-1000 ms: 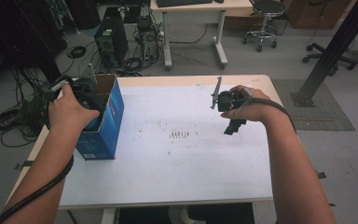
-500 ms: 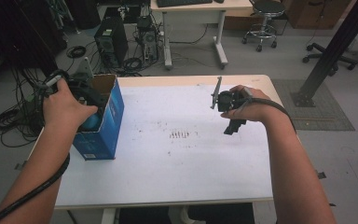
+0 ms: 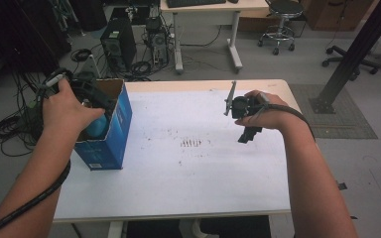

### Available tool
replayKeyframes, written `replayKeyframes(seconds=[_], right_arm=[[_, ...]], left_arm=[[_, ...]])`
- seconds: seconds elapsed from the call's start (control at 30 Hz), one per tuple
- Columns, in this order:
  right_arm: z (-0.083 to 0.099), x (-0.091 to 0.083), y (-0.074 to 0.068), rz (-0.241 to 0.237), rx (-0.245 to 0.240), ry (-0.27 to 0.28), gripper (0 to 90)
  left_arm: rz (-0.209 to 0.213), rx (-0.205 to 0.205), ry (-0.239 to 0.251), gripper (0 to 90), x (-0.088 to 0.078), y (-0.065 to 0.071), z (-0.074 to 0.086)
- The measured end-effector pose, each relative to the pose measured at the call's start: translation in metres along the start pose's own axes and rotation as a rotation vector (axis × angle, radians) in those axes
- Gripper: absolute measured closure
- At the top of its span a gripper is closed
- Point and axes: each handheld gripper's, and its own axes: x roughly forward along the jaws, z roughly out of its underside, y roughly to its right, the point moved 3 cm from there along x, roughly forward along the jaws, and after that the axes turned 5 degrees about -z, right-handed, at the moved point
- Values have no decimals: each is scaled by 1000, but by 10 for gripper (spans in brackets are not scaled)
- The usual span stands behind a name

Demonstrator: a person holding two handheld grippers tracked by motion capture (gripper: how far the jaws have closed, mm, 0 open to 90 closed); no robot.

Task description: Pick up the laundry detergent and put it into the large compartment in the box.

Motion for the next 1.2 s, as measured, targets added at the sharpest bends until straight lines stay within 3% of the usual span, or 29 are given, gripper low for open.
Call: replayKeyframes(seconds=[0.27,0.4,0.57,0.73,0.83,0.97,1.2], right_arm=[[2,-1,0,3,5,-3,89],[3,-1,0,4,2,-2,89],[3,-1,0,2,9,-3,89],[4,-2,-1,2,13,-3,89],[5,-2,-1,3,14,-6,89],[7,-3,-2,3,17,-8,89],[9,-3,-2,0,20,-10,89]], left_arm=[[27,69,20,69,-18,14,0],[4,124,6,45,-25,28,3],[21,218,24,37,-35,50,9],[26,397,47,2,-42,76,16],[41,465,64,2,-42,86,17],[46,520,83,2,-39,98,17],[58,607,62,2,-34,117,18]])
